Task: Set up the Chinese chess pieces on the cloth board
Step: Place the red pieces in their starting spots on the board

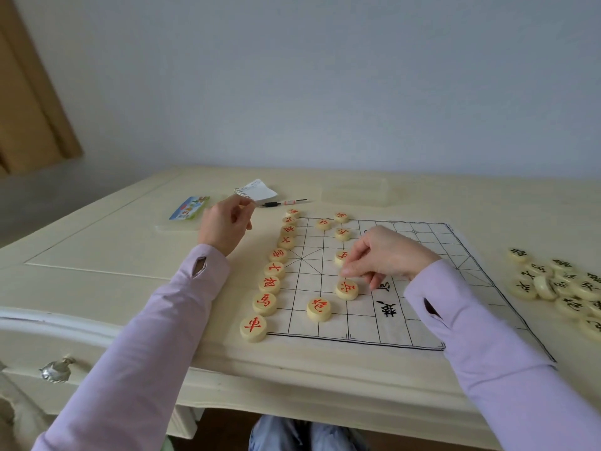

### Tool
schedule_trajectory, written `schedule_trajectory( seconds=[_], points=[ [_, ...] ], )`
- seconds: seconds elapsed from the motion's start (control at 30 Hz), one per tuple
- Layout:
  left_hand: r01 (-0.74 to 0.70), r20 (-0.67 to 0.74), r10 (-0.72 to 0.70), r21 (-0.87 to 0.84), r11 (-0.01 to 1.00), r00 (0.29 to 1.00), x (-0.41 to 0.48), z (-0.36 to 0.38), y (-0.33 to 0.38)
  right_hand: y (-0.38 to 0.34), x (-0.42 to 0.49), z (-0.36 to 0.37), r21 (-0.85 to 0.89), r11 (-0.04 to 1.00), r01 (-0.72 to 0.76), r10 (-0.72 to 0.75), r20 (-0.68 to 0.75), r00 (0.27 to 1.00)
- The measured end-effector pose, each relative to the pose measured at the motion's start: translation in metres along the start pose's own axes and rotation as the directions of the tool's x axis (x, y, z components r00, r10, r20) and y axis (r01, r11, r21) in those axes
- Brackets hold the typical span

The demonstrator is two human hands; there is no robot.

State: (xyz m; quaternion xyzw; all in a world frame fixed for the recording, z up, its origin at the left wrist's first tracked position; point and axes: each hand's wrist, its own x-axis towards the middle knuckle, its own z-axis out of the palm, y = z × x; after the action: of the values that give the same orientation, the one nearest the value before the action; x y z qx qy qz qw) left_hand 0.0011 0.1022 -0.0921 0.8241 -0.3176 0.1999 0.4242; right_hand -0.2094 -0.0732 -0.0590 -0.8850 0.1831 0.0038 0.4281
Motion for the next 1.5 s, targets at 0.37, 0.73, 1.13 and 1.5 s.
schedule_trajectory(
  seconds=[0.37,0.73,1.13,1.5],
  points=[
    [0.431,-0.192,-0.405,0.124,0.894,0.894,0.013,-0.016,-0.025,-0.054,0.045,0.025,0.175,0.952,0.252,-0.201,-0.263,0.944],
    [0.446,0.035,-0.481,0.317,0.837,0.876,0.016,-0.012,-0.041,-0.047,0.067,0.042,0.278,0.921,0.272,-0.161,-0.363,0.918],
    [0.353,0.142,-0.453,0.443,0.824,0.880,0.010,-0.012,-0.030,-0.044,0.074,0.043,0.252,0.899,0.358,-0.225,-0.435,0.872],
    [0.310,0.184,-0.372,0.292,0.905,0.910,0.009,-0.013,-0.021,-0.045,0.074,0.045,0.247,0.888,0.387,-0.261,-0.423,0.868]
  ],
)
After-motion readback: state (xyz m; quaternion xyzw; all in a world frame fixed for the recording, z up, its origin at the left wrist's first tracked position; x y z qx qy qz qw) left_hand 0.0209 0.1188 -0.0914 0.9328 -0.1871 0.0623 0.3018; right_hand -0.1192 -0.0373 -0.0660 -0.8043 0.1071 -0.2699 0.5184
